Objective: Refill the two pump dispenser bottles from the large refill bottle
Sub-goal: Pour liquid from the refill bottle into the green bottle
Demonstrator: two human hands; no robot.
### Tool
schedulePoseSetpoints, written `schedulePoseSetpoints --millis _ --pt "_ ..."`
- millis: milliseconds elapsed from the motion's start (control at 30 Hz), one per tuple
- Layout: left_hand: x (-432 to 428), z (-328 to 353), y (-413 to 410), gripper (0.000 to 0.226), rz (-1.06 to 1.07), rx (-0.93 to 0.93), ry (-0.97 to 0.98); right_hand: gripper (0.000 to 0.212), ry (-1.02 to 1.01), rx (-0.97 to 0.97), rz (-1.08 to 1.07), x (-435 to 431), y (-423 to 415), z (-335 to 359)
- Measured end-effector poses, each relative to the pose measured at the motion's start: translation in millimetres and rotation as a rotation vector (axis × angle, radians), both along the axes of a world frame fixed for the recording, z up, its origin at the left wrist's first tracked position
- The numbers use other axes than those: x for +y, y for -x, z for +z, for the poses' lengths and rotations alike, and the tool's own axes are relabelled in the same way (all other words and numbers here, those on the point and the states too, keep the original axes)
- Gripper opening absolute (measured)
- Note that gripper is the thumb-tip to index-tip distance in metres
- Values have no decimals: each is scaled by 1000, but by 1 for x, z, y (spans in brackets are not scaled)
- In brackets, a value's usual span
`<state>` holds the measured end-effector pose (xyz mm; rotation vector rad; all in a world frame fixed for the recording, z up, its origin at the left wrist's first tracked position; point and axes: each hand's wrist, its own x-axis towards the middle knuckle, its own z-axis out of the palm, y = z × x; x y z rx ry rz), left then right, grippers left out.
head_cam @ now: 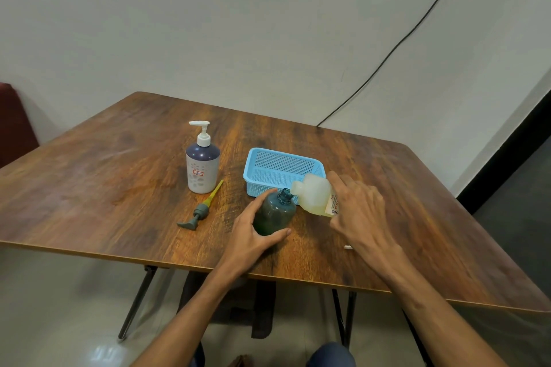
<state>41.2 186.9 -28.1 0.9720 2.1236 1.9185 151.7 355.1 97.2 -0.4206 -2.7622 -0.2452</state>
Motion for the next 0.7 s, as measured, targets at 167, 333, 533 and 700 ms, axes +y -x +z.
schedulePoseSetpoints --millis 167,333,533,700 --pt "0 0 -1 82 17 -3 3 81 -9 4 -1 1 1 -1" --pt "-1 0 0 84 9 -5 -1 81 0 2 2 0 1 -1" --pt "-1 -1 0 84 5 -1 5 81 -20 2 1 0 0 -1" --pt "-2 1 -2 82 17 8 16 83 -19 -6 3 1 -1 0"
